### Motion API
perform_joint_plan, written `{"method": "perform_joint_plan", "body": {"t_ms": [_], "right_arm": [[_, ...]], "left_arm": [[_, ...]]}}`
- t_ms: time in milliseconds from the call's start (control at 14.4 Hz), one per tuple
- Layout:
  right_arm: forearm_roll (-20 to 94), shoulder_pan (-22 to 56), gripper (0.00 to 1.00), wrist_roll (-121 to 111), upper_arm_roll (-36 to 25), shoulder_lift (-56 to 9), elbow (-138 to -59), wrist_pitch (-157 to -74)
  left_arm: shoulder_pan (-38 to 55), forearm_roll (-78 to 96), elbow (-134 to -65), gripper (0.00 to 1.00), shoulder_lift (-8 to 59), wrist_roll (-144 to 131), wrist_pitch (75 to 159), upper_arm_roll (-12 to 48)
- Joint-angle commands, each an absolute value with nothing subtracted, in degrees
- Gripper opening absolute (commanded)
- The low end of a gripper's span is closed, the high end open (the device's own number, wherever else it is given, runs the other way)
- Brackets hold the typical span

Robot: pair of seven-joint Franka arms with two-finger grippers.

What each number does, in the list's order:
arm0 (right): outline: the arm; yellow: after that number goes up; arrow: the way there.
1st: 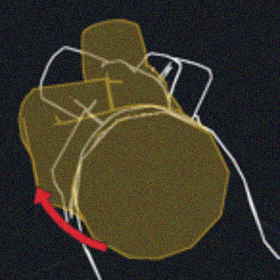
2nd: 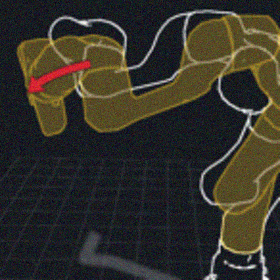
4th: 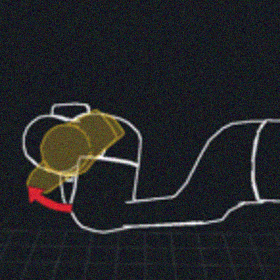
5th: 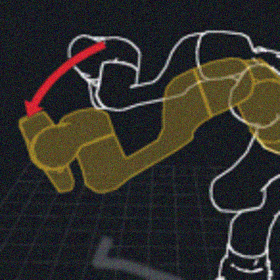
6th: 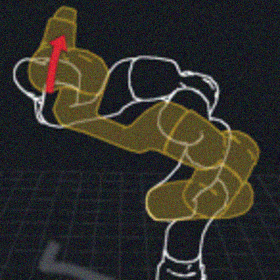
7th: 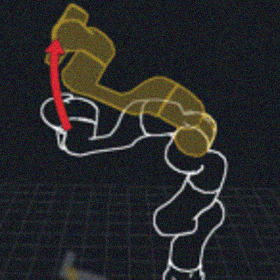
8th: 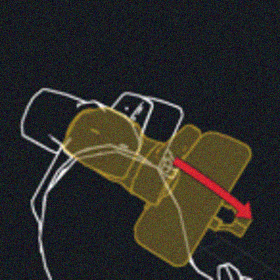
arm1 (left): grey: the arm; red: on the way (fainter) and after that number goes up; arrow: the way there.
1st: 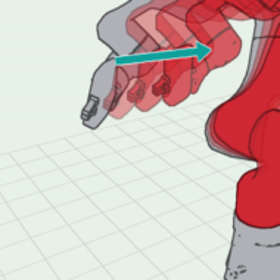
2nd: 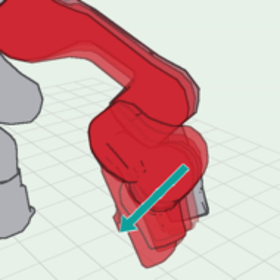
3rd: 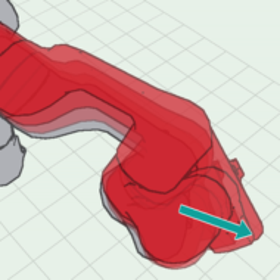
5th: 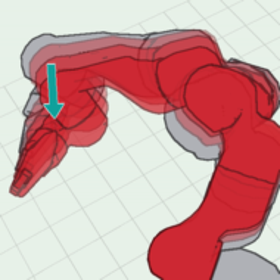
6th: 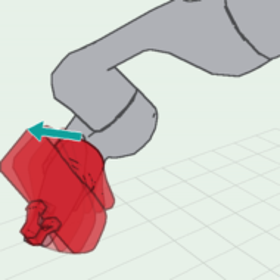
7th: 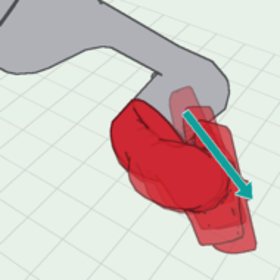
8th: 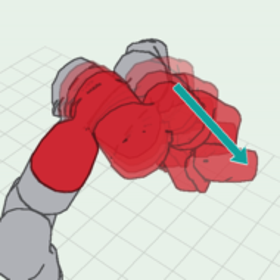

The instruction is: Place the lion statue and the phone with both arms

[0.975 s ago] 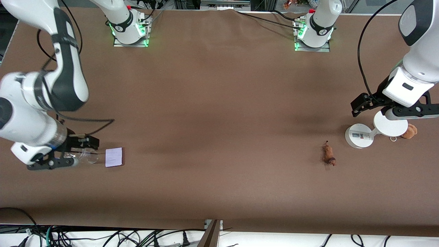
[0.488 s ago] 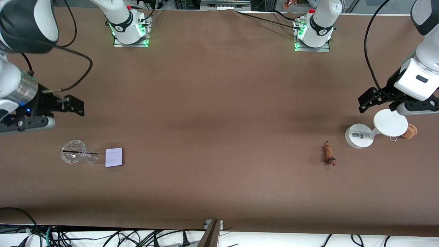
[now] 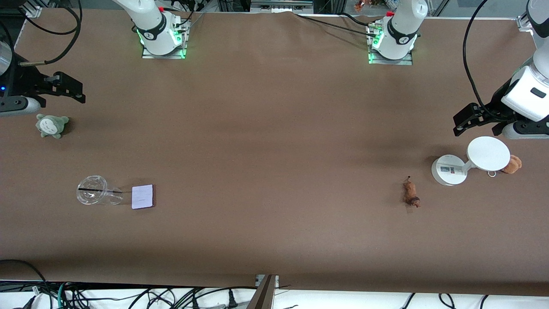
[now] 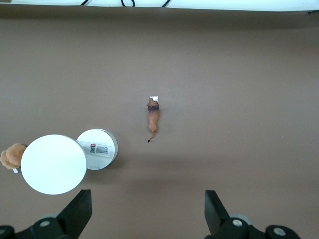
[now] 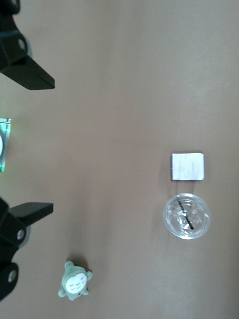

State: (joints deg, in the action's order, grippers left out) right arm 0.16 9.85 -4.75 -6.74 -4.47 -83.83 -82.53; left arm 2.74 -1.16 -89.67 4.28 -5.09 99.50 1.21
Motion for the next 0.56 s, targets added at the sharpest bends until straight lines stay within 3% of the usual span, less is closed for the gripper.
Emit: {"method": "perform_joint_plan", "body": {"t_ms": [0,488], "right_arm": [[0.7,9.1,1.0,-5.4,-6.1,-5.4,-84.4,-81.9],[0.2,9.0,1.0,-5.4,-6.2,-6.7,-82.5,-82.0]], "left_arm": [[2.2,-0.1,-88.1,1.0,4.9,-2.3,98.2,1.6],[2.4,-0.1,-88.2,1.0,5.0,-2.1,98.1,1.8]]}}
